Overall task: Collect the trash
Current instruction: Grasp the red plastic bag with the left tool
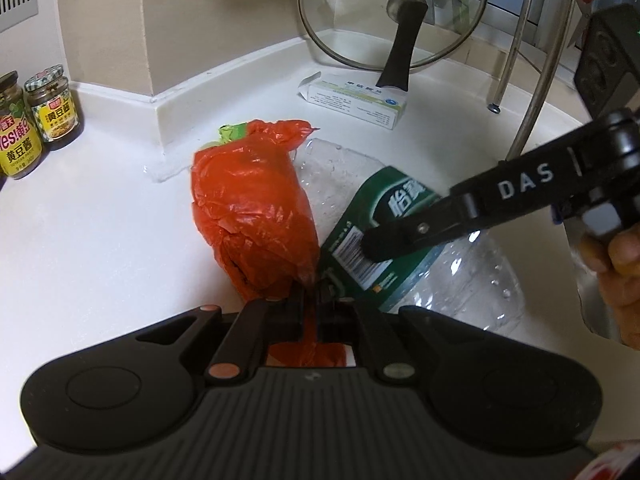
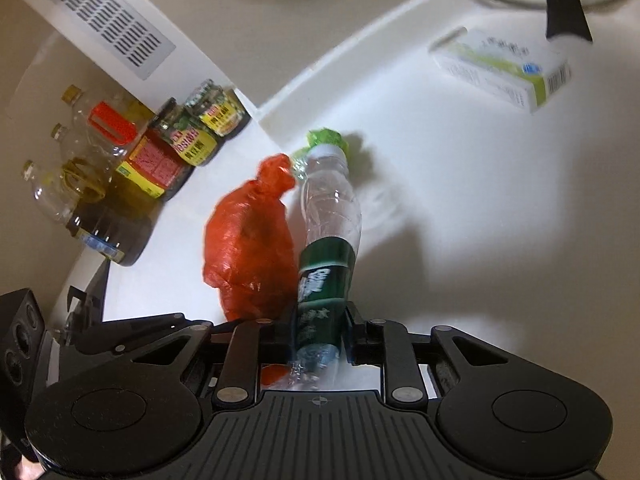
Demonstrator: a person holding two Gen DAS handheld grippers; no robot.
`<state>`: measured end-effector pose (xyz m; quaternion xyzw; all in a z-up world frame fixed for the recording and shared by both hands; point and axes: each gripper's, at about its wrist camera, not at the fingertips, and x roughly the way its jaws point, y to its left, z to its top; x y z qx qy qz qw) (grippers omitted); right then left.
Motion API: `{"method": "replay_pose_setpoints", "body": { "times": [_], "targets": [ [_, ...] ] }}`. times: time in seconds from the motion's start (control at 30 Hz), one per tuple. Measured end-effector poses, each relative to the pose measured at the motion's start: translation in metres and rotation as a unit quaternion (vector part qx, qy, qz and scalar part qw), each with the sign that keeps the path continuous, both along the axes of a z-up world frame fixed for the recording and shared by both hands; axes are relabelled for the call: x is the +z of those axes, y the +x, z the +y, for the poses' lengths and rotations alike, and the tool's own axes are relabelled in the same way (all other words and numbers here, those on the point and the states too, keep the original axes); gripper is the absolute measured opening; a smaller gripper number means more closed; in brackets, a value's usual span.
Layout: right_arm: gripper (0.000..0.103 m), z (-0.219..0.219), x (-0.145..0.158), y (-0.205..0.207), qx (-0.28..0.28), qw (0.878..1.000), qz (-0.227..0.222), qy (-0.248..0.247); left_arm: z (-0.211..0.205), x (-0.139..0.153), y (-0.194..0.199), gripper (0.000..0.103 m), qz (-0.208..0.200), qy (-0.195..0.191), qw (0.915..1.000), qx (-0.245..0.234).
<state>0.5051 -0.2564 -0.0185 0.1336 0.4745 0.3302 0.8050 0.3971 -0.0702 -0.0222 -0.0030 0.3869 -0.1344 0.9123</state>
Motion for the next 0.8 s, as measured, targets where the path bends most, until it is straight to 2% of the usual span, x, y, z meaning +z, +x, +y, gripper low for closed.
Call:
{"method": "replay_pose_setpoints", "body": {
  "times": [0.27,0.67,0.8],
  "targets": [
    [0.020,-0.003,0.029,-0.027,-0.003,0.997,-0.073,-0.021,0.015,0.016,-0.021,0.002,-0.009,-0.008,0.9997,0.019],
    [0.020,-0.009,0.042,-0.071,0.003,0.996,-0.084,-0.010,0.032,0.034,-0.069,0.002,-0.020,-0.033,0.9976,0.058],
    [0.020,-0.007,0.047,-0.079,0.007,0.996,-0.086,-0.004,0.043,0.044,-0.082,0.002,-0.027,-0.051,0.9957,0.072]
  ]
}}
